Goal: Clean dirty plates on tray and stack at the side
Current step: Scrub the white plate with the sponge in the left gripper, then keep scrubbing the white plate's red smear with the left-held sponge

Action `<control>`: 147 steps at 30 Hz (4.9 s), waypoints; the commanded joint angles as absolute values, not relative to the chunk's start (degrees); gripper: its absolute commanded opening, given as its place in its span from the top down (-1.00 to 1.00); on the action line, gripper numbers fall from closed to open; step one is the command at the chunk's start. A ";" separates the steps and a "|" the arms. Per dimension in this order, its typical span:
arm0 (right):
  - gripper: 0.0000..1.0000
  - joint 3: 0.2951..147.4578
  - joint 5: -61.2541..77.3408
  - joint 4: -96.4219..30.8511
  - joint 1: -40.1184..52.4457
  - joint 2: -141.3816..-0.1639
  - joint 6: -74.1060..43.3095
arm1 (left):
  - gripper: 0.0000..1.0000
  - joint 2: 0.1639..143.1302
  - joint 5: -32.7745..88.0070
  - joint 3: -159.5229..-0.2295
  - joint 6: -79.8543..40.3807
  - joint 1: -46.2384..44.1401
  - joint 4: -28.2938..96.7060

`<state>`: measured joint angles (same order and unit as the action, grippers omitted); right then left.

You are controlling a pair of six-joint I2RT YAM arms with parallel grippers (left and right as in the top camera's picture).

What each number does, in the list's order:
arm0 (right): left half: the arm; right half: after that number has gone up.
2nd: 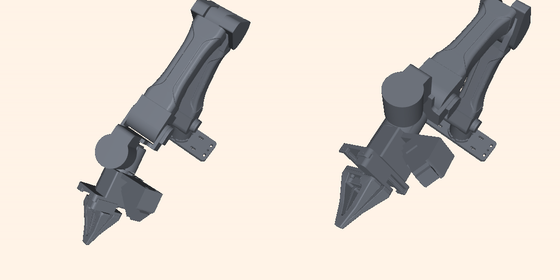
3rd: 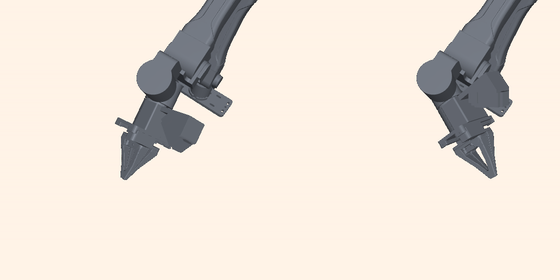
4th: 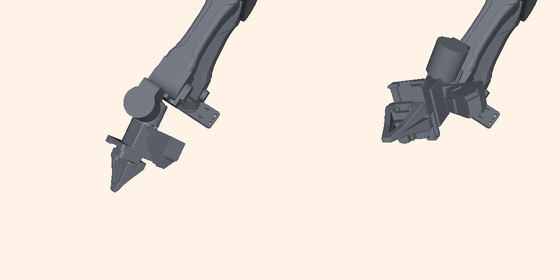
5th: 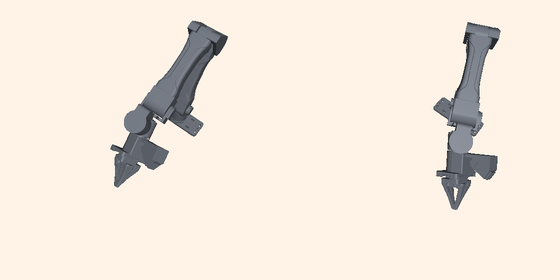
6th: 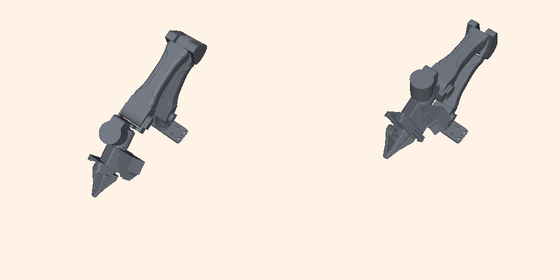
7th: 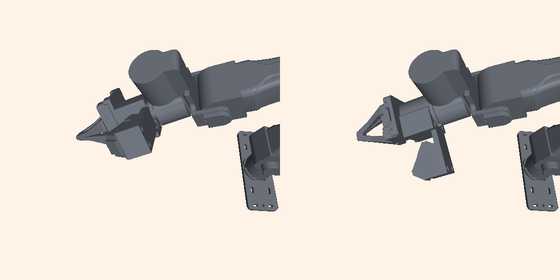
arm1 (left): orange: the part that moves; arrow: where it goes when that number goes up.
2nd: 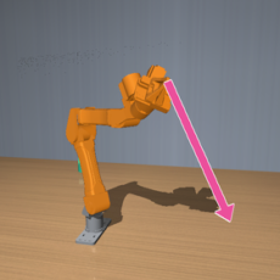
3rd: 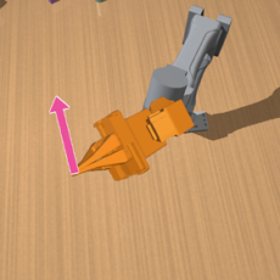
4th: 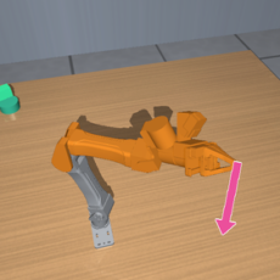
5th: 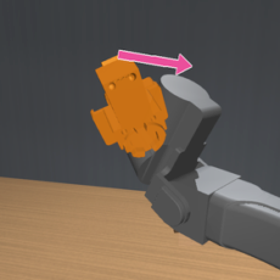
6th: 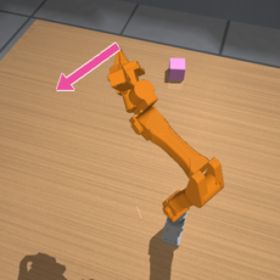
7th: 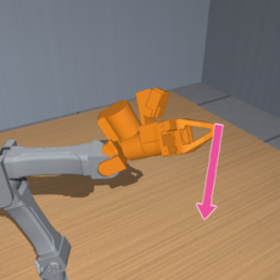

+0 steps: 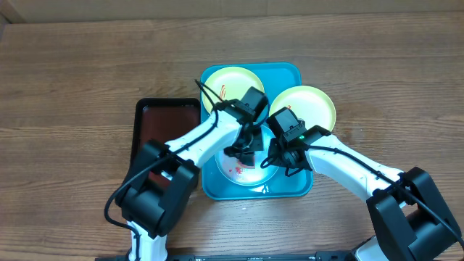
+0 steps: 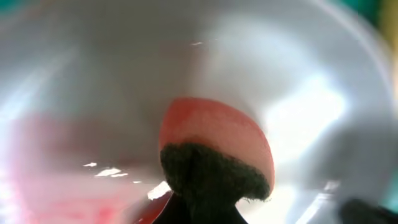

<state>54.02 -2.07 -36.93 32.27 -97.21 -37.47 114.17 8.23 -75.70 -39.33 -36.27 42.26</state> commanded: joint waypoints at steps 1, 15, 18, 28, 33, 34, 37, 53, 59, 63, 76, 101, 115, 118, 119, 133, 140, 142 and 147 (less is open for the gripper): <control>0.92 52.84 -2.66 -36.53 32.14 -99.13 -37.26 | 0.92 115.98 10.83 -74.35 -40.95 -37.69 41.74; 0.92 52.84 -2.66 -36.56 32.14 -99.13 -37.50 | 0.92 115.61 4.16 -74.37 -44.12 -31.70 53.63; 0.92 52.84 -2.66 -36.62 32.14 -99.13 -37.50 | 0.92 115.26 2.50 -74.63 -45.25 -30.89 53.06; 0.92 52.84 -2.42 -36.73 32.14 -99.13 -37.50 | 0.92 115.31 -4.34 -74.78 -45.25 -30.81 44.56; 0.92 52.84 -2.42 -36.75 32.14 -99.13 -37.50 | 0.91 115.44 6.83 -74.70 -45.23 -31.16 41.12; 0.92 52.84 -2.42 -36.73 32.14 -99.13 -37.50 | 0.92 115.63 8.64 -74.67 -45.21 -31.53 40.47; 0.92 52.84 -2.42 -36.73 32.14 -99.13 -37.69 | 0.91 116.27 12.27 -74.59 -45.21 -33.32 39.72; 0.92 52.86 -2.48 -36.99 32.01 -99.13 -41.01 | 0.92 116.77 10.55 -74.19 -43.29 -35.64 47.35; 0.92 53.39 -3.33 -43.90 30.94 -99.13 -49.71 | 0.92 116.22 12.58 -74.87 -42.78 -35.48 48.23; 0.93 53.39 -3.36 -44.47 30.94 -99.13 -49.78 | 0.92 116.16 9.50 -74.76 -42.85 -35.83 48.77; 0.92 53.39 -3.99 -43.62 30.94 -99.13 -49.54 | 0.92 116.16 -15.16 -74.76 -44.69 -32.84 49.10; 0.92 53.39 -3.99 -43.66 30.94 -99.13 -49.30 | 0.91 116.25 15.86 -74.67 -42.85 -36.64 39.68; 0.92 53.39 -4.01 -43.64 30.94 -99.13 -49.32 | 0.91 116.22 -13.08 -76.03 -41.10 -29.47 53.80; 0.92 53.39 -4.01 -43.62 30.94 -99.13 -49.30 | 0.91 116.22 -12.60 -76.03 -39.55 -29.50 53.34; 0.92 53.39 -4.01 -43.62 30.94 -99.13 -49.32 | 0.91 116.22 -11.77 -76.03 -39.38 -29.58 53.19; 0.92 53.39 -4.01 -43.64 30.94 -99.13 -49.21 | 0.92 116.25 22.59 -69.71 -32.38 -30.87 30.83; 0.92 53.39 -4.01 -43.62 30.94 -99.13 -49.10 | 0.92 116.36 29.95 -67.00 -33.74 -30.87 28.38; 0.92 53.39 -4.01 -43.64 30.94 -99.13 -49.10 | 0.92 116.36 30.50 -67.00 -33.39 -30.87 30.63; 0.92 53.39 -3.99 -43.64 30.94 -99.13 -49.10 | 0.92 116.36 28.36 -67.02 -32.99 -30.41 36.73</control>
<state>54.74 -1.28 -43.13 31.48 -97.14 -48.18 114.52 31.00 -69.34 -33.45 -30.00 34.41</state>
